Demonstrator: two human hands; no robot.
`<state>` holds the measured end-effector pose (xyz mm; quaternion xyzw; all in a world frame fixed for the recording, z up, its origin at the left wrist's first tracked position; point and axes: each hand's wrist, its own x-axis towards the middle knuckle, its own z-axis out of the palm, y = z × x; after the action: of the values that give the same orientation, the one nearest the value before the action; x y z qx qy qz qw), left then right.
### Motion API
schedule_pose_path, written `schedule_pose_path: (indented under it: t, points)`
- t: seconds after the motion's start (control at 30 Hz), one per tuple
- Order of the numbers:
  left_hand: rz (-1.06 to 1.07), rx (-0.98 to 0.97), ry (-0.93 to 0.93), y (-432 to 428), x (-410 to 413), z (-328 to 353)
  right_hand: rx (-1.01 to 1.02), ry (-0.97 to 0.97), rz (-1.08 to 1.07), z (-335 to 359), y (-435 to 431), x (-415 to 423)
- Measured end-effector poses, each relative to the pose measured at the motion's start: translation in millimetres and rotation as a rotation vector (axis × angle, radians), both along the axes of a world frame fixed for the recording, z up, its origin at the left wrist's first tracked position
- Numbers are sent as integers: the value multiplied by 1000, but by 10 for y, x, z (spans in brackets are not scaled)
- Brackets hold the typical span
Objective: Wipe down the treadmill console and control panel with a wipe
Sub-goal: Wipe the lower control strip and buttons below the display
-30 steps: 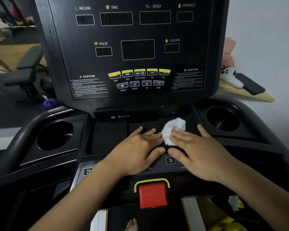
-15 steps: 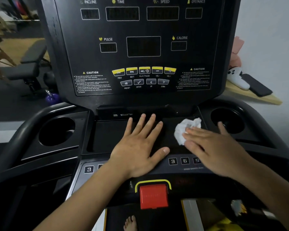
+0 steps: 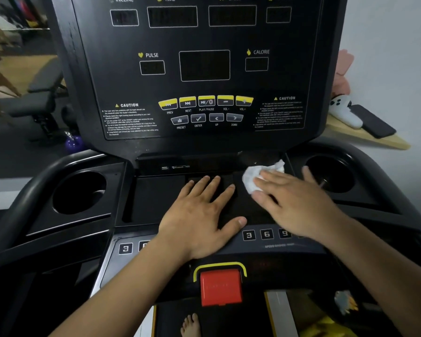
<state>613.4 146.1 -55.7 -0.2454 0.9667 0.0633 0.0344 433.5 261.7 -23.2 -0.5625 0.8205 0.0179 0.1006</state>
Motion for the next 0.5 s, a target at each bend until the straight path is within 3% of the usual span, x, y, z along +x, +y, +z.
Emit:
schedule_pose_path:
  t: [0.17,0.27,0.4,0.5]
  points:
    - [23,-3,-39,15,-4,22,-26,-73,106,-86,220,223]
    - [33,-25,-49,21,-8,22,-2,-52,39,-35,376,43]
    - [55,-40,-53,33,-8,20,-24,-4,-26,-6,-17,23]
    - [55,-43,-60,36,4,18,-38,-54,55,-59,-10,257]
